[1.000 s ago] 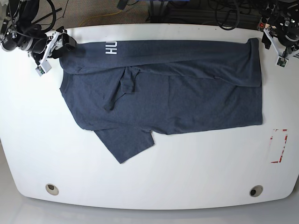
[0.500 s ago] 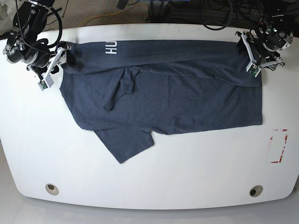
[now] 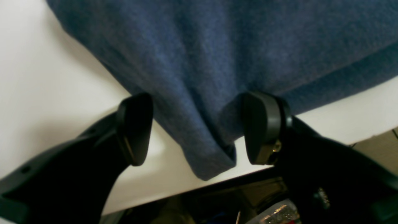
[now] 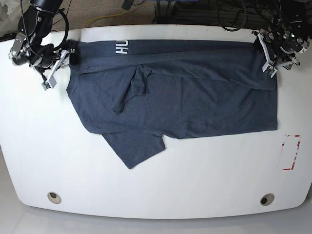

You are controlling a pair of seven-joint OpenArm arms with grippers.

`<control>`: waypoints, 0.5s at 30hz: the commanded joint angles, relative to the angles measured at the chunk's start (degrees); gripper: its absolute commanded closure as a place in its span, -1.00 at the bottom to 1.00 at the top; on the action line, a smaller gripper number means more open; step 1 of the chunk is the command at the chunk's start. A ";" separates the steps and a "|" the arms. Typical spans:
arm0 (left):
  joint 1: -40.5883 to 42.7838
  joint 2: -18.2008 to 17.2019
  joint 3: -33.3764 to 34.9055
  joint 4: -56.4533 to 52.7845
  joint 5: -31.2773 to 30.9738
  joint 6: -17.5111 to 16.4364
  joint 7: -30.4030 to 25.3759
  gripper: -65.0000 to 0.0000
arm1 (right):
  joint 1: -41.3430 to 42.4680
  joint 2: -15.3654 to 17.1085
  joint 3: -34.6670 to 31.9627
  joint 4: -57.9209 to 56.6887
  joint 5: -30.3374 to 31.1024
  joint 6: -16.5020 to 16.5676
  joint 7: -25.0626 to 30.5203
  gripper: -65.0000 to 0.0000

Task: Fold the T-shirt properly
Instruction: 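Lay the hem onto the collar edge and open both grippers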

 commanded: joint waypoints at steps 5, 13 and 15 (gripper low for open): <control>0.68 -1.81 -0.65 2.36 1.06 0.16 0.48 -0.29 | 0.83 7.68 -5.58 -4.66 0.61 0.03 6.56 0.41; 1.74 -1.46 -8.21 6.93 0.97 0.16 0.83 -0.29 | 0.65 11.02 -6.11 -2.46 0.96 0.03 6.38 0.30; 1.74 -1.37 -9.79 7.46 0.97 0.16 0.92 -0.29 | 0.48 10.84 -6.02 1.67 1.05 0.03 4.62 0.29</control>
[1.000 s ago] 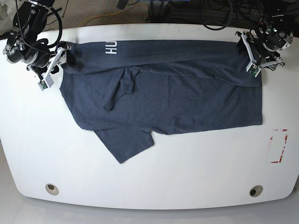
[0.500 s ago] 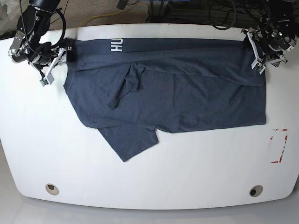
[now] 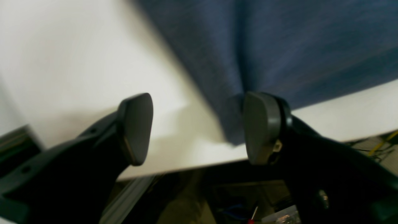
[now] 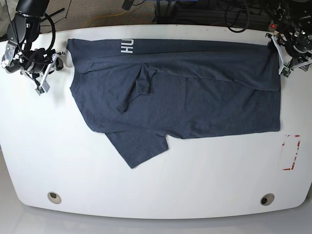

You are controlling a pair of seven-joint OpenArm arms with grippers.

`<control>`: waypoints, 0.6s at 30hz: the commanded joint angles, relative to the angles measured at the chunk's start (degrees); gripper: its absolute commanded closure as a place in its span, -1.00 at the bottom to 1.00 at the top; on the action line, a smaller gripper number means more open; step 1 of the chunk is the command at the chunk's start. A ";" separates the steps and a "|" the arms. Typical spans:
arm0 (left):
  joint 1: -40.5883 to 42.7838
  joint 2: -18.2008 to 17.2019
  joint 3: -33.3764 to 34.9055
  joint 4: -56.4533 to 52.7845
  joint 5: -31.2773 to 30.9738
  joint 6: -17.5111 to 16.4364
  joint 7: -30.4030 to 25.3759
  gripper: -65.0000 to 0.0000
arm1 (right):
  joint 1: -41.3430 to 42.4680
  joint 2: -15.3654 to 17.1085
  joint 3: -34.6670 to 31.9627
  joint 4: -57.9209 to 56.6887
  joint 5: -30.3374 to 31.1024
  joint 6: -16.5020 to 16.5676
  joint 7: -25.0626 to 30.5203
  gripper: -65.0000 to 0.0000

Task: Fold the T-shirt properly
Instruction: 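Lay the hem onto the collar edge and open both grippers, then reach the right gripper to the sleeve and smooth it flat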

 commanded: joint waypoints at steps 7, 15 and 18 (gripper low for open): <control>-0.10 -0.67 -5.31 1.47 -6.67 0.14 -0.28 -0.29 | 2.81 -3.50 -0.04 12.24 9.14 0.10 -5.52 0.02; 0.16 -0.67 -7.42 1.03 -10.36 0.14 -0.28 -0.29 | 10.63 -11.06 -6.02 9.34 9.31 0.10 -5.61 -0.40; 0.16 -0.67 -7.33 1.03 -10.36 0.14 -0.28 -0.29 | 14.85 -12.73 -8.21 4.59 8.96 0.10 -4.20 -0.41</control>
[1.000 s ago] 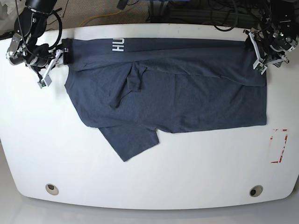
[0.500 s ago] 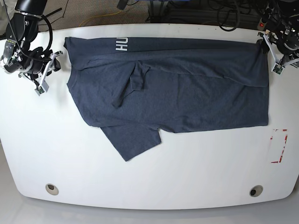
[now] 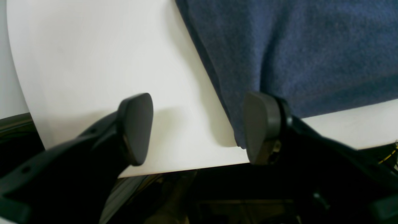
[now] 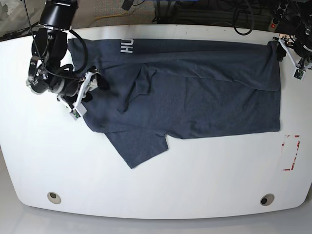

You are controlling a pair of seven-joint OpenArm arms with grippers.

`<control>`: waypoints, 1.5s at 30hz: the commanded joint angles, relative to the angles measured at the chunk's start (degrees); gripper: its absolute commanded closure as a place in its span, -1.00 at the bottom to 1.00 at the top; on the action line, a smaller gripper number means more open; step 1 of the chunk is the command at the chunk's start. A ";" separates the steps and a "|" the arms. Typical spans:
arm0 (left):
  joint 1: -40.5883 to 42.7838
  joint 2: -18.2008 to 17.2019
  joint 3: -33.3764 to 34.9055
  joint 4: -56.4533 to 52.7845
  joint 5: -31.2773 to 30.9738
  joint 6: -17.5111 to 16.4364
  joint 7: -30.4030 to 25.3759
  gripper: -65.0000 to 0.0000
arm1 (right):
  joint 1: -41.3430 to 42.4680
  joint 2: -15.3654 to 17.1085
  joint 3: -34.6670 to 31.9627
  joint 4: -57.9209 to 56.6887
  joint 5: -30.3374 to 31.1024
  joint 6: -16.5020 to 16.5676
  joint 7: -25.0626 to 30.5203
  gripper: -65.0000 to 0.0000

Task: Fold the T-shirt properly
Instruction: 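Reach the right gripper to the sleeve and smooth it flat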

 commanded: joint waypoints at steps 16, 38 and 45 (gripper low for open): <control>-0.36 -1.00 2.89 -3.37 -0.37 0.14 -0.98 -0.29 | 13.46 -8.06 -4.63 -15.57 -9.78 0.06 6.05 -0.40; -4.93 1.02 10.63 -13.39 13.43 0.14 -5.55 -0.29 | 13.90 -6.65 -7.09 -17.76 -9.43 0.06 11.58 1.00; -4.85 2.96 10.98 -13.48 18.18 0.14 -7.14 -0.29 | 16.27 -6.38 -7.09 -17.76 -9.43 0.06 11.58 1.00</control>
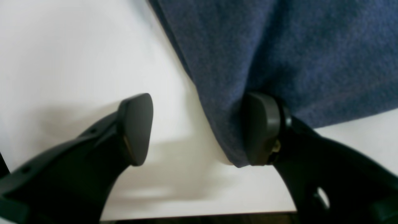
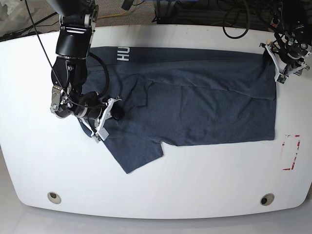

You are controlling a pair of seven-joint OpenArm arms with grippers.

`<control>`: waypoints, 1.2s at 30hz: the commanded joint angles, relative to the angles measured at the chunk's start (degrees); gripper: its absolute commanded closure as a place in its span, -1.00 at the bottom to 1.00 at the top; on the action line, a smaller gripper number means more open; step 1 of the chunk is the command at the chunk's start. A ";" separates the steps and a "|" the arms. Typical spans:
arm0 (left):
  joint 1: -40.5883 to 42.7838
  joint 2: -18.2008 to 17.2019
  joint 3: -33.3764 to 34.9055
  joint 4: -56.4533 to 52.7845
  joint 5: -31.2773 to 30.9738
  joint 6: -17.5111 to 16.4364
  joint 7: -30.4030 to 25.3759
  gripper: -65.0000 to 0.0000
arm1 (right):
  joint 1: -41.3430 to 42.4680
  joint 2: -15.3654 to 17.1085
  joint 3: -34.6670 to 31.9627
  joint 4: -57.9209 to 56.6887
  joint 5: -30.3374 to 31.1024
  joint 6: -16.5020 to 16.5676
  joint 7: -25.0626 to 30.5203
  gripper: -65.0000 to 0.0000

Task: Fold the T-shirt properly
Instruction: 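Reach the right gripper to the sleeve and smooth it flat, then adjust the folded edge with both grippers along the collar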

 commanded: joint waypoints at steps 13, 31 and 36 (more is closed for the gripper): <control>1.94 0.05 0.60 -0.49 1.87 -0.47 1.82 -0.29 | 6.86 2.28 -0.21 -2.37 0.62 0.12 1.64 1.00; 1.67 0.58 0.07 3.64 1.43 -0.47 2.00 -0.29 | -4.75 11.07 6.91 8.00 0.89 0.12 3.58 -0.61; 1.14 3.92 -3.53 8.03 1.35 -0.47 2.09 -0.29 | -12.48 11.07 14.65 15.82 0.80 0.12 -0.91 -0.61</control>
